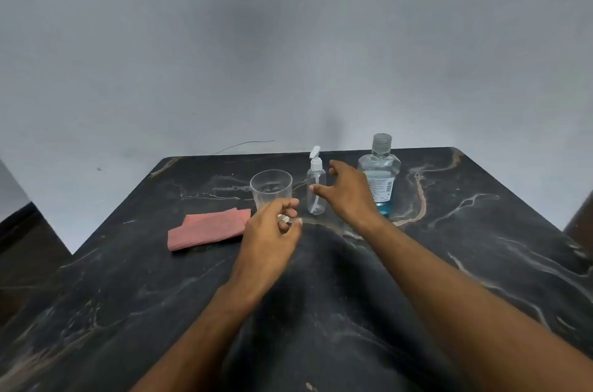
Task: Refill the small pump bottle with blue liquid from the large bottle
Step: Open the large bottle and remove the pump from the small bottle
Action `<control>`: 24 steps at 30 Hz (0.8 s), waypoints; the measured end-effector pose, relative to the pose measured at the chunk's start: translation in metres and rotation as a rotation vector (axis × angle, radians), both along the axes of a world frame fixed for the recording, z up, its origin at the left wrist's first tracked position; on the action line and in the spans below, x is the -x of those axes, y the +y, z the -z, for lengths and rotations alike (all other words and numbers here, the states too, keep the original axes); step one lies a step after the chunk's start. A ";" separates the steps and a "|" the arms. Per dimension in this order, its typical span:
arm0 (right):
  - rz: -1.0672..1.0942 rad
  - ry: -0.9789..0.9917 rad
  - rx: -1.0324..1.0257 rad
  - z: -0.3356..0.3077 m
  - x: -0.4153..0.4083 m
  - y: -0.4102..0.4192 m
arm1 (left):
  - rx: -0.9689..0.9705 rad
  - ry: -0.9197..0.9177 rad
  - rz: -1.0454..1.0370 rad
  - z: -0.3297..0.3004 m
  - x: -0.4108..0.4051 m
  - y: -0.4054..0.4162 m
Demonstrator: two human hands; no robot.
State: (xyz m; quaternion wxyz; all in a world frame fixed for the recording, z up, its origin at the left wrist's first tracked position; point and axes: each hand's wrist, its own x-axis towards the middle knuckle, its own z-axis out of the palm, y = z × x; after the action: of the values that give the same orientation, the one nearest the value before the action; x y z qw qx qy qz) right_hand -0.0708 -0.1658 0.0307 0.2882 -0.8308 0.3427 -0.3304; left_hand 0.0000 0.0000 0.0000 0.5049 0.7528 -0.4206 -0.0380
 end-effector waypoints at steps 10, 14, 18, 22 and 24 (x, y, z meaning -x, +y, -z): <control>0.020 0.002 -0.037 0.005 -0.012 -0.006 | -0.001 0.056 -0.005 0.003 0.004 -0.008; 0.027 -0.011 -0.045 0.008 -0.015 -0.009 | -0.009 0.057 0.001 0.002 0.007 -0.008; 0.021 -0.009 -0.035 0.010 -0.017 -0.010 | -0.009 0.085 0.010 0.001 0.011 -0.006; 0.021 -0.029 -0.023 0.008 -0.012 -0.007 | 0.000 0.106 0.009 -0.001 0.013 -0.001; 0.033 -0.061 -0.008 0.005 -0.004 -0.004 | 0.005 0.126 0.008 -0.002 0.014 0.001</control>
State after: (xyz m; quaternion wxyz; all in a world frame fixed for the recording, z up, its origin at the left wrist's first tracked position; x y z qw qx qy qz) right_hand -0.0664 -0.1697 0.0257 0.2962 -0.8135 0.3488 -0.3589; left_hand -0.0136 0.0007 0.0017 0.5321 0.7459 -0.3912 -0.0862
